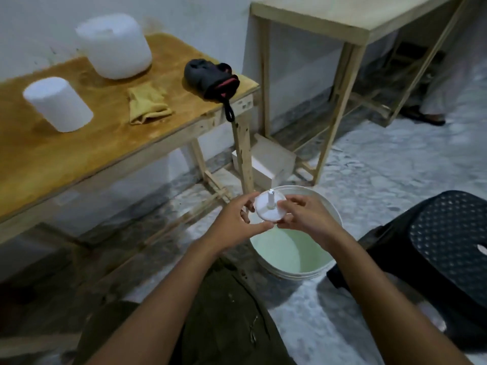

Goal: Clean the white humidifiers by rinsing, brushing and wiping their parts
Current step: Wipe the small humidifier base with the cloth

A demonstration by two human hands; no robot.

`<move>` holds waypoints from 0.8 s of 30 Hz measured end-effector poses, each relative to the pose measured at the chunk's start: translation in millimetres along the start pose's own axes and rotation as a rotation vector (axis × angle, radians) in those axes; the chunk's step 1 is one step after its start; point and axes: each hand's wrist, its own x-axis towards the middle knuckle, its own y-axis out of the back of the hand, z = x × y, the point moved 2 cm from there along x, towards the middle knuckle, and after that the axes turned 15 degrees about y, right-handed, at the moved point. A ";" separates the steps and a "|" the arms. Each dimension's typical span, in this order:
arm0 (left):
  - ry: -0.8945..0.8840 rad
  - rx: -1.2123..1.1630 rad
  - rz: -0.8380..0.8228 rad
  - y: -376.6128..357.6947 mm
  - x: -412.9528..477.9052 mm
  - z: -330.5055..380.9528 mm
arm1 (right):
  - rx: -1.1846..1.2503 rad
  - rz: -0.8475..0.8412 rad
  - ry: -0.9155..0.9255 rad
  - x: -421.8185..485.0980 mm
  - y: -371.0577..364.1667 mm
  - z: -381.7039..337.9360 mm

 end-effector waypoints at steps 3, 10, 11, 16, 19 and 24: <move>0.147 0.030 -0.027 -29.2 26.4 -30.1 | -0.004 0.113 -0.052 13.5 18.2 35.0; 0.529 0.033 0.028 -82.3 86.1 -73.3 | -0.011 0.249 -0.099 33.5 42.1 94.7; 0.575 0.050 0.037 -91.1 93.6 -80.4 | -0.022 0.258 -0.105 36.7 43.7 104.3; 0.720 0.085 0.018 -113.1 113.3 -112.2 | -0.064 0.294 -0.095 49.2 44.5 135.1; 0.677 0.049 0.011 -119.3 122.0 -130.2 | -0.140 0.291 -0.054 57.4 42.4 143.9; 0.614 0.083 0.076 -120.3 124.0 -137.0 | -0.279 0.262 0.036 65.0 40.3 146.9</move>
